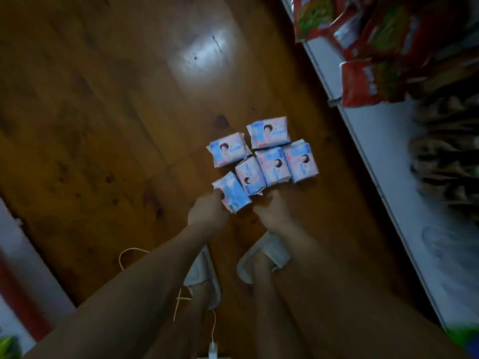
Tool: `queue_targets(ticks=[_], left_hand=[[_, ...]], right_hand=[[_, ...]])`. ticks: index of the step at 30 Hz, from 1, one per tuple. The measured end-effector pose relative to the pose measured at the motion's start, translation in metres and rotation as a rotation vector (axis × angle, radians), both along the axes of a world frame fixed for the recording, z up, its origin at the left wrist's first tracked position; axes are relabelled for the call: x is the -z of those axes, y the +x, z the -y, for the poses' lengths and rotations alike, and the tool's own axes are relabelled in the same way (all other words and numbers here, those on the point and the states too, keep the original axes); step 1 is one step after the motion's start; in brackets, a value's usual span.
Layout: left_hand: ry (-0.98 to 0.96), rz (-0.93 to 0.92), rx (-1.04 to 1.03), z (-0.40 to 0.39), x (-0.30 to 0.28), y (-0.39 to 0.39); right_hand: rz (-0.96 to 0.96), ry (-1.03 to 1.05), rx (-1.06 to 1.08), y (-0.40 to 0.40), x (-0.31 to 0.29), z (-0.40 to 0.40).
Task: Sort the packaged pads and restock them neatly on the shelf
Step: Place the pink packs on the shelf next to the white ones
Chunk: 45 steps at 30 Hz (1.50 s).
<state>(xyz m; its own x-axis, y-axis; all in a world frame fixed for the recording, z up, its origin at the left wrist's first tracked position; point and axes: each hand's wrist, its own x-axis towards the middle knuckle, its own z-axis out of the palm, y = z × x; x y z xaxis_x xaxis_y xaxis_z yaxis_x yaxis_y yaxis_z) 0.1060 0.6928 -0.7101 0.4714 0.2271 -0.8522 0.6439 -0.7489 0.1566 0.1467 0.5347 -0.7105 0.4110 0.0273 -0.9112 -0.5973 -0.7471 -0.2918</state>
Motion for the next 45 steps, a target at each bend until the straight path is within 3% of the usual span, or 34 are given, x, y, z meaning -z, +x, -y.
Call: queue_targets(ticks=[4,11,15,20,25,29,34,38,41,45], left_hand=[[0.026,0.148,0.003,-0.006,0.090,0.019],[0.097,0.457,-0.001,-0.011,0.173,0.065],[0.097,0.466,0.050,-0.018,0.202,0.079],[0.115,0.487,0.130,-0.028,0.223,0.083],[0.151,0.475,0.139,-0.036,0.198,0.083],[0.132,0.415,0.194,-0.053,0.123,0.070],[0.115,0.384,0.202,-0.060,-0.080,0.058],[0.088,0.439,0.353,-0.050,-0.244,0.034],[0.070,0.585,0.488,-0.036,-0.356,0.019],[-0.056,0.720,0.633,-0.015,-0.455,0.009]], right_hand=[[0.189,-0.052,-0.082,0.019,0.078,-0.036],[0.387,-0.308,-0.393,0.011,0.160,-0.058],[0.425,-0.425,-0.512,0.010,0.195,-0.068],[0.399,-0.342,-0.512,0.021,0.208,-0.059],[0.431,-0.241,-0.471,0.022,0.179,-0.050],[0.382,-0.067,-0.404,0.013,0.099,-0.039],[0.317,0.083,0.012,0.020,-0.090,-0.011],[0.313,0.105,0.408,0.019,-0.258,0.021],[0.345,0.097,0.608,0.009,-0.379,0.041],[0.365,0.087,0.880,-0.015,-0.484,0.064]])
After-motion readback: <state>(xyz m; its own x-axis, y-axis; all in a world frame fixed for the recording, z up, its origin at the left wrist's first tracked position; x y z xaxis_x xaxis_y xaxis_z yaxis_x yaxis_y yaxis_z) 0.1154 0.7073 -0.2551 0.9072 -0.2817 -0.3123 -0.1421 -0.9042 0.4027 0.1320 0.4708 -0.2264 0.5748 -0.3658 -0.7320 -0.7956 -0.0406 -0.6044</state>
